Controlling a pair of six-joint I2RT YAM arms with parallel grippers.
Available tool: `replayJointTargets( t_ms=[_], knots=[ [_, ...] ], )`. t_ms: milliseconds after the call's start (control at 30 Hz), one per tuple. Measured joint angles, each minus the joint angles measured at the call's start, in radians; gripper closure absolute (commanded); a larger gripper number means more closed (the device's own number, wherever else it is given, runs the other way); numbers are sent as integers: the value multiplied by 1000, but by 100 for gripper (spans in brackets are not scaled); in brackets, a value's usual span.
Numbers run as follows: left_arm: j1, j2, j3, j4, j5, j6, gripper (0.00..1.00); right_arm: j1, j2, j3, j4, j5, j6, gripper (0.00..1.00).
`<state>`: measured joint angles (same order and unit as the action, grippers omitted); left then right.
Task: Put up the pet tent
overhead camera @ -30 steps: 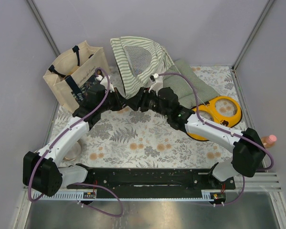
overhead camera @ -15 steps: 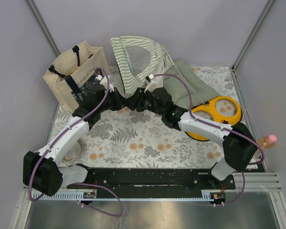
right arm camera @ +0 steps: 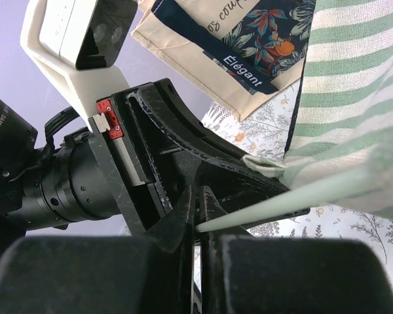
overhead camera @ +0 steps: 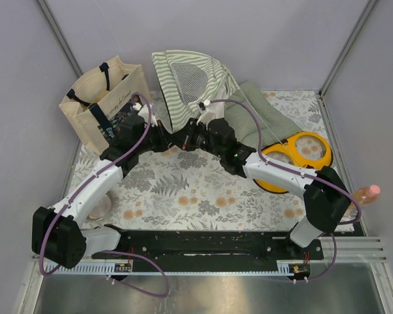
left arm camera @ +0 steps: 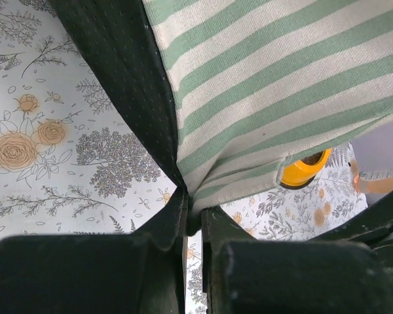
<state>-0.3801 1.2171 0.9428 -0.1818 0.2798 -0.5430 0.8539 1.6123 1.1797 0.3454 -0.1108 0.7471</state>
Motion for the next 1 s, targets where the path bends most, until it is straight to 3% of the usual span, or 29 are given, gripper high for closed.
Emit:
replayJointTargets(
  t_ms=[600,1000],
  knots=[
    [-20,-89,-3,45,60,136,100,15,-122,-26,-73,135,-45,100],
    [-21,-106,-43,98,80,170,100,14,-149,-26,-143,145,-79,100]
  ],
)
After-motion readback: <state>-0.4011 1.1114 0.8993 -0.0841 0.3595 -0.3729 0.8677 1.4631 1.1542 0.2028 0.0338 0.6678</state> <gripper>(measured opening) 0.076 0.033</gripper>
